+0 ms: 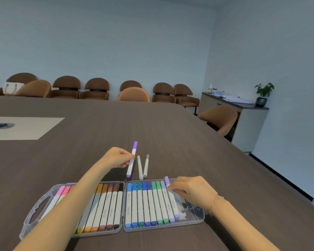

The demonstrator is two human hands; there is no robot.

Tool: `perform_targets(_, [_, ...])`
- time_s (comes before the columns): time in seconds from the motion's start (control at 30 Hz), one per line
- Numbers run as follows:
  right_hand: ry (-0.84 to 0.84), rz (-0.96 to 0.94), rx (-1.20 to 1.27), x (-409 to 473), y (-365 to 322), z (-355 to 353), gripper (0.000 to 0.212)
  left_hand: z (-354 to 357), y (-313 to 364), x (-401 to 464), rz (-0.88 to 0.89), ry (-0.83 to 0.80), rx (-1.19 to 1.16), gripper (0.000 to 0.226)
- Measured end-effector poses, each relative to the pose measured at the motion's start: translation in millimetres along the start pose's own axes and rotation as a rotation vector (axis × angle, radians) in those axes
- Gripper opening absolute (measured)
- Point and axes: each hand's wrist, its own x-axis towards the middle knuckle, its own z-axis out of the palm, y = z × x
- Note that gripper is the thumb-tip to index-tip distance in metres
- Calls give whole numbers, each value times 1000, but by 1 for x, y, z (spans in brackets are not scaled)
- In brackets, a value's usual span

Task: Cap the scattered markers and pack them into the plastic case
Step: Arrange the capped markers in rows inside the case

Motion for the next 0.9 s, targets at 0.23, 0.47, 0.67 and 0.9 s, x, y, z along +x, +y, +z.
perform_targets(0.23, [50,497,562,-3,-12,0,13,18,1,-5,1,-73,-66,14])
perform_targets(0.47, [-44,469,667,-1,-11,-4,12,27,1,-10,7,-129,-84,14])
perform_targets(0.67, [-38,401,768,-11,-11,0,30,29,-2,-13,-44,-224,-142,16])
perform_targets(0.9, [-54,389,667,-13,-9,8,38,36,3,-16,-127,-305,-176,20])
